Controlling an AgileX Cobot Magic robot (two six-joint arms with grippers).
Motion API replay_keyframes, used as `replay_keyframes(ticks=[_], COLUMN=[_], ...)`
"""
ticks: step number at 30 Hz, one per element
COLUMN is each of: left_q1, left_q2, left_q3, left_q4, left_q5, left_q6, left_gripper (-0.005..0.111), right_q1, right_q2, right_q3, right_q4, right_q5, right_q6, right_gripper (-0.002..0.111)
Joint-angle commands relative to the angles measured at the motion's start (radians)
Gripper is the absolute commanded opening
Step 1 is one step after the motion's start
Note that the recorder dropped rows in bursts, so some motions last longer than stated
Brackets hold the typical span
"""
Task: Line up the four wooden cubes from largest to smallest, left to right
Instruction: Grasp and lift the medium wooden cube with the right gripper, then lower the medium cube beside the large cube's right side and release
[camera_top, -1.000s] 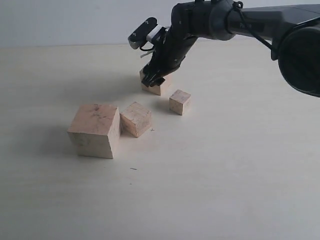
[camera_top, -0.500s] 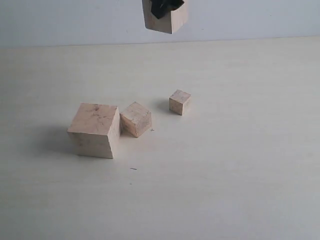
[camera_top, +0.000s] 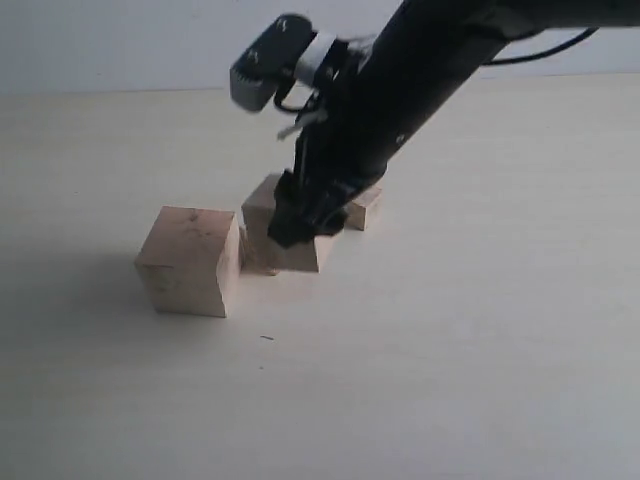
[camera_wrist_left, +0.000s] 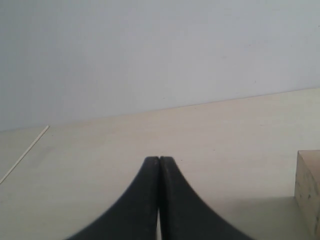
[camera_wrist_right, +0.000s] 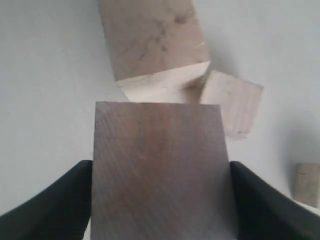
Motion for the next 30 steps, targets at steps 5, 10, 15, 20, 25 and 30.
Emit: replay_keyframes(ticks=[5, 10, 15, 20, 25, 30], left_q1=[0.001, 0.001, 0.001, 0.001, 0.001, 0.001], left_q2=[-0.007, -0.007, -0.007, -0.007, -0.007, -0.007], left_q3=[0.000, 0.000, 0.000, 0.000, 0.000, 0.000], left_q4=[-0.001, -0.001, -0.001, -0.001, -0.001, -0.001], left_q5=[-0.004, -0.004, -0.004, -0.004, -0.004, -0.004], left_q6=[-0.002, -0.002, -0.002, -0.002, -0.002, -0.002], left_gripper=[0.000, 0.000, 0.000, 0.000, 0.000, 0.000], right_q1=[0.051, 0.051, 0.049, 0.049, 0.051, 0.051], right_q2=[0.139, 0.234, 0.271, 0.273, 0.273, 0.312], right_q3=[0.048, 0.048, 0.048, 0.046, 0.044, -0.009], right_q4=[0.025, 0.033, 0.029, 0.029, 0.031, 0.087], right_q5=[-0.137, -0.244, -0.365, -0.367, -0.371, -0.333], right_q6=[-0.049, -0.135, -0.175, -0.274, -0.355, -0.394], right_gripper=[0.002, 0.000, 0.000, 0.000, 0.000, 0.000])
